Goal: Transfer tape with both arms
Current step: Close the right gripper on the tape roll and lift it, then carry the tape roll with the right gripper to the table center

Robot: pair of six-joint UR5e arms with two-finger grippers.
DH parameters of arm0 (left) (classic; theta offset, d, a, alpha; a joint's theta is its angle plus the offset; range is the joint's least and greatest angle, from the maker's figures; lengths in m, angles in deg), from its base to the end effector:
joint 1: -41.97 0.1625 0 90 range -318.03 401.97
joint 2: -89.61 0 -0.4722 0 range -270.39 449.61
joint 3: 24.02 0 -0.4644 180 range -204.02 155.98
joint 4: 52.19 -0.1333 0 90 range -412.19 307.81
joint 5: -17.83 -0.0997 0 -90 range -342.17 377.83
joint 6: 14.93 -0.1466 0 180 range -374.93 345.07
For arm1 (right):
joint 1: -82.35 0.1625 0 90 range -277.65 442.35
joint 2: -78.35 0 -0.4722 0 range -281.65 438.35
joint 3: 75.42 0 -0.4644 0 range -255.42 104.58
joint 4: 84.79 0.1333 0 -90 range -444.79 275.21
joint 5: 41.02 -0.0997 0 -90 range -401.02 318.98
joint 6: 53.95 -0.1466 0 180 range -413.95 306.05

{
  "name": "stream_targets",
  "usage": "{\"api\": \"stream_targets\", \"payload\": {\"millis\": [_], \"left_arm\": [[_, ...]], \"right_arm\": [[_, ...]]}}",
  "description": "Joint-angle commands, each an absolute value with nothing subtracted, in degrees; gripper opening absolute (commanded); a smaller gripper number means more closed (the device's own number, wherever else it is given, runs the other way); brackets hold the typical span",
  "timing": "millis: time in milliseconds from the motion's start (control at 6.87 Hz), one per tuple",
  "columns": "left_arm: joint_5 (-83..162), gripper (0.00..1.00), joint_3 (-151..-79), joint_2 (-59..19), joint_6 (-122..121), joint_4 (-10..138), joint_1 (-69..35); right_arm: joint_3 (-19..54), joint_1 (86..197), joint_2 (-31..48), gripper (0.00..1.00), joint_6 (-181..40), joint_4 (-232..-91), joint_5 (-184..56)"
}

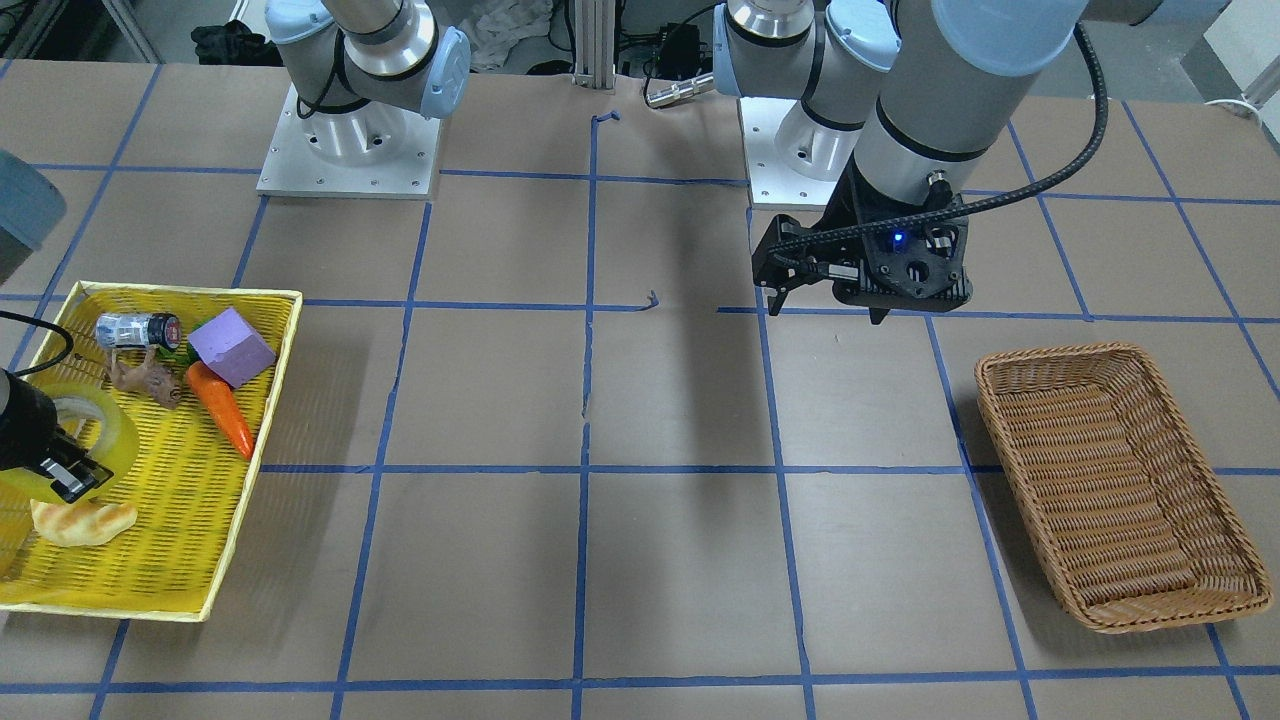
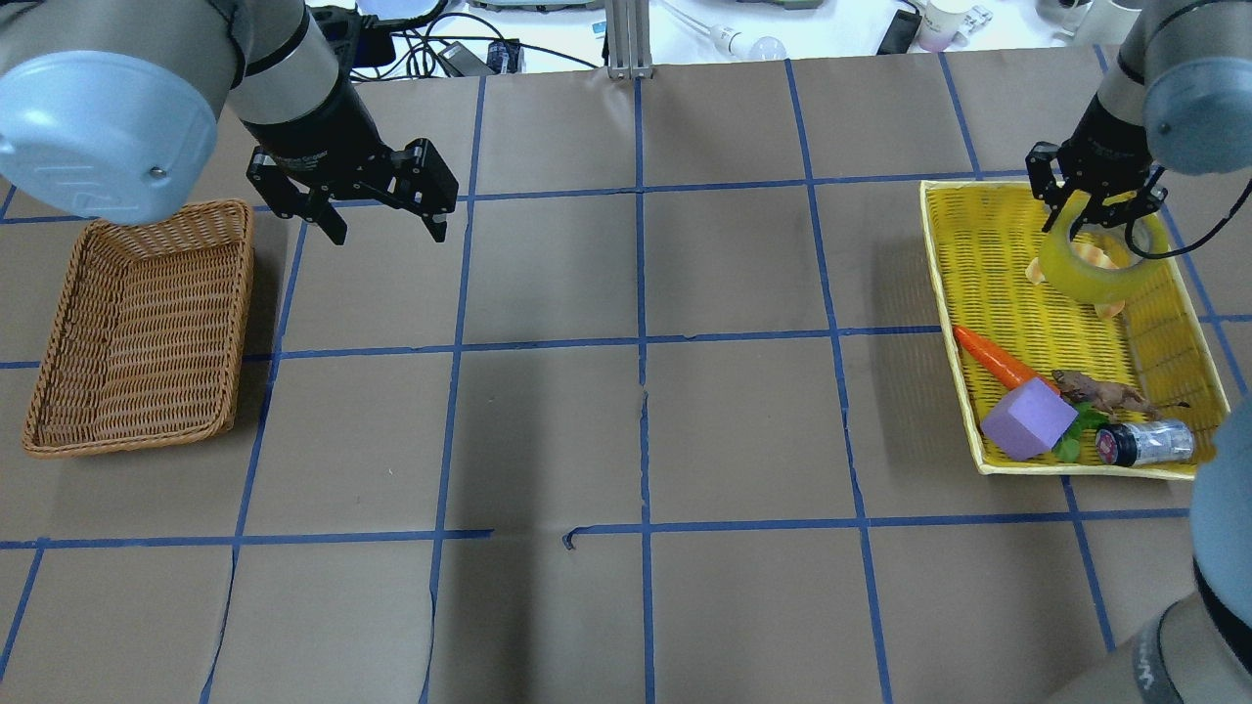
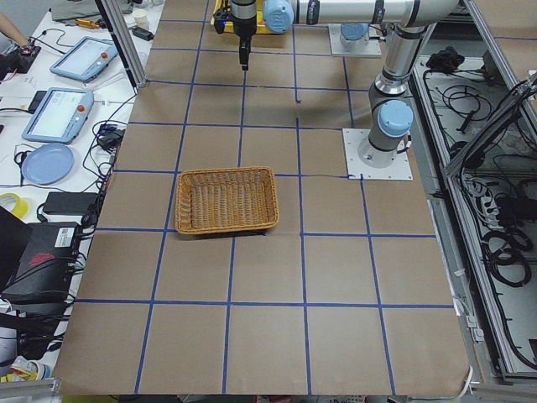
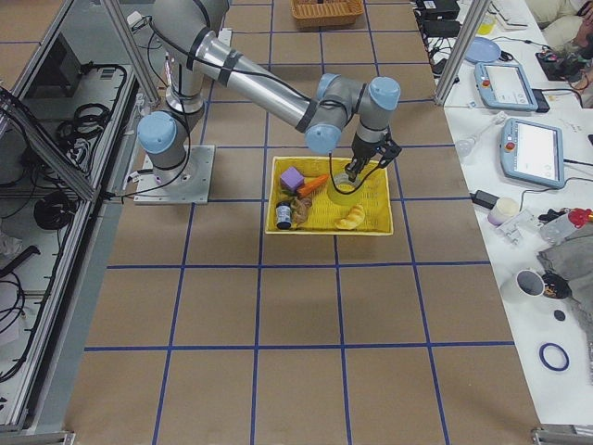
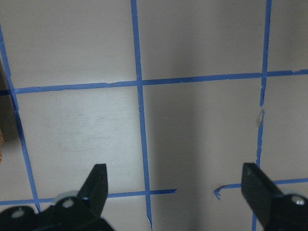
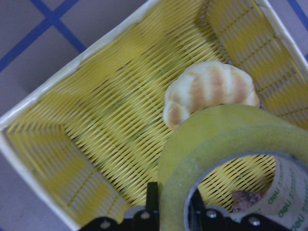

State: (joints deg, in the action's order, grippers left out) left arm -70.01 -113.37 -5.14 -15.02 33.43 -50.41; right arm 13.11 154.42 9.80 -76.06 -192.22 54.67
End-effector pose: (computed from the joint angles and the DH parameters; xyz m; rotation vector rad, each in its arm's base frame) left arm -0.1637 -0.5964 0.4539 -0.0670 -3.1031 0.0064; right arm -0.1032 -0.7047 0.2931 -1.0376 -2.8576 -0.0621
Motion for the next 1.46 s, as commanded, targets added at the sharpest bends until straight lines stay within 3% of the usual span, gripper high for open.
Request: {"api": "stream_targets", "payload": {"millis": [0,583,874,1311], "left_arm": [[-70.06,1.0,-113.4,-5.05,-15.02,33.42,-50.32],[-70.15,1.0,-113.49,-5.05,-15.02,33.51,-50.14],[-70.14,1.0,-113.49,-5.14,-15.1,33.42,-50.14],[-70.15,1.0,-113.67,-5.31,-15.1,33.51,-50.06]], "right_arm": [[11.06,166.39,8.65,0.0,-86.83,-189.29,54.26],[12.81,186.9,10.75,0.0,-114.18,-191.91,42.76],[17.19,193.94,11.9,0.0,-121.52,-198.57,42.65],[18.09,200.03,16.81,0.02,-131.71,-202.83,36.45]]}}
